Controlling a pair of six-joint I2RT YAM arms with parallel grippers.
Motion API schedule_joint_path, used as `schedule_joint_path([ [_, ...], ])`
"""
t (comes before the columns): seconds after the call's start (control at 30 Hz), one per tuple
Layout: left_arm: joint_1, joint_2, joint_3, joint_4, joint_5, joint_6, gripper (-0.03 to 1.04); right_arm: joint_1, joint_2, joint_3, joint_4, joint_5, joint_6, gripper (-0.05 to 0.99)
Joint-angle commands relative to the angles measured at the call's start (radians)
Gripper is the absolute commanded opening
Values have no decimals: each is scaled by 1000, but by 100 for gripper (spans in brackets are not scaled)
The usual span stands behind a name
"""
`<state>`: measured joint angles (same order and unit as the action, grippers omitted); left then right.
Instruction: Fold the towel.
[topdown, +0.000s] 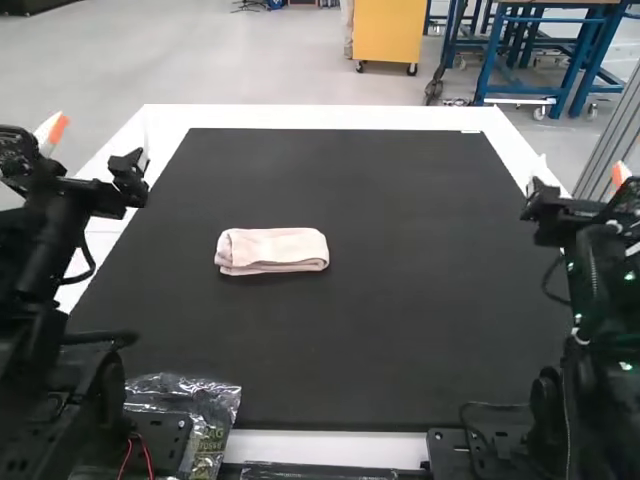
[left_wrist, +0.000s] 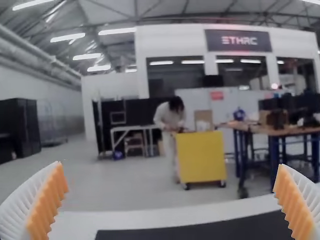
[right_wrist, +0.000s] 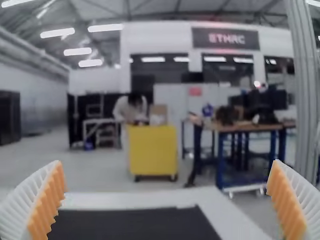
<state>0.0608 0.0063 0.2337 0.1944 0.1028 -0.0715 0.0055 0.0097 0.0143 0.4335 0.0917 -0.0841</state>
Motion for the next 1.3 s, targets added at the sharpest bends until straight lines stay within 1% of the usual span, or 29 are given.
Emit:
schedule_joint_path([
  [0.0, 8, -6, -89, 40, -98, 53, 97, 7, -8, -13, -58, 94, -55, 92],
  [0.03, 8, -6, -126, 56, -98, 53, 97, 5, -10, -14, -75, 94, -49, 92],
  [0.13, 8, -6, -232, 77, -123, 72, 97, 5, -10, -14, -174, 94, -20, 92],
  [0.2, 8, -6, -235, -42, -163, 88, 97, 5, -8, -14, -242, 92, 3, 92],
  [0.33, 8, -6, -235, -170, -163, 79, 97, 7, -10, -14, -395, 83, -3, 92],
  [0.4, 7, -6, -235, -173, -163, 78, 97, 5, -10, -14, -397, 79, -5, 92],
  [0.43, 7, -6, -235, -188, -163, 78, 97, 7, -10, -14, -398, 75, -5, 92],
  [0.5, 2, -6, -235, -185, -163, 78, 97, 7, -10, -14, -400, 59, -6, 92],
  [0.67, 2, -6, -235, -184, -163, 78, 97, 8, -8, -14, -417, -18, -6, 92],
  [1.27, 1, -6, -234, -184, -163, 78, 97, 8, -10, -14, -418, -21, -8, 92],
])
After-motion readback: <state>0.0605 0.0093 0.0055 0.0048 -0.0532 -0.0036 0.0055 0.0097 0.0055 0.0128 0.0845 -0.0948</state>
